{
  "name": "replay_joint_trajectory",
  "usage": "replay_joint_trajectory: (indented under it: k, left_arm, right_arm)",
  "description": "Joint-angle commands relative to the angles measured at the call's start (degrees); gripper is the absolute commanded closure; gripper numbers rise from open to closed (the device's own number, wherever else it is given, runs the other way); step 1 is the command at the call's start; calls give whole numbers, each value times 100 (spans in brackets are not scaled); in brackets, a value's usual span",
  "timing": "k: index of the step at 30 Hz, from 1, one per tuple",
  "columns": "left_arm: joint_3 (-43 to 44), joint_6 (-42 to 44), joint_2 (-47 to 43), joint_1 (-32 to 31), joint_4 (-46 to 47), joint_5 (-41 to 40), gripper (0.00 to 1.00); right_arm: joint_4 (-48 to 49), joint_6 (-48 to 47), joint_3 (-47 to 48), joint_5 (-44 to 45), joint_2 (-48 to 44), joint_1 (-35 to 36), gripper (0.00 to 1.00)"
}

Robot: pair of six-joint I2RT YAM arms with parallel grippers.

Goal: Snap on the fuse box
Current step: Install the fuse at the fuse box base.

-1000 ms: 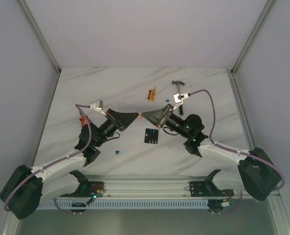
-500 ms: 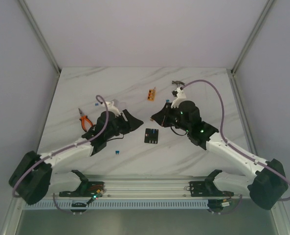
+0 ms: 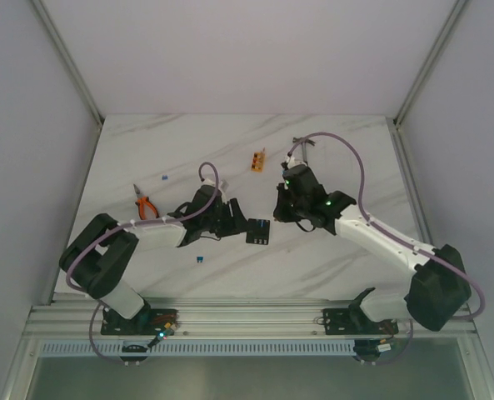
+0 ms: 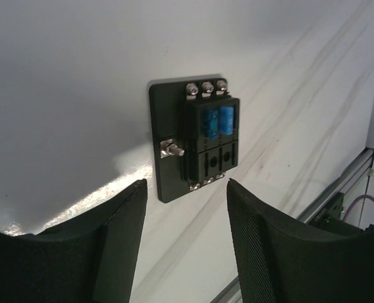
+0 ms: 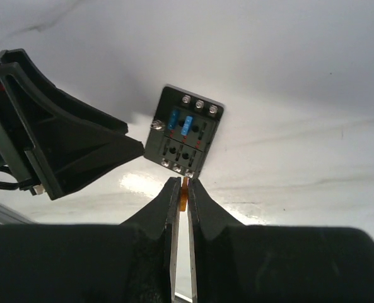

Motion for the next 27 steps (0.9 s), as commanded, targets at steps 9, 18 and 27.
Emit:
replay_joint_trajectory:
  k: [9,18,27]
  left_arm:
    - [292,-80,667,-279,-71,290,53]
    - [106,-302,553,-314,90,122,55]
    - [-15,-413,267,-265,100,-190,50]
  right_arm:
    - [-630,-336,624,23,846,-12,100]
    - [-930,-557,1170,-65,1710,2,100]
    - [-1203,-668,1729,68,2405,20,100]
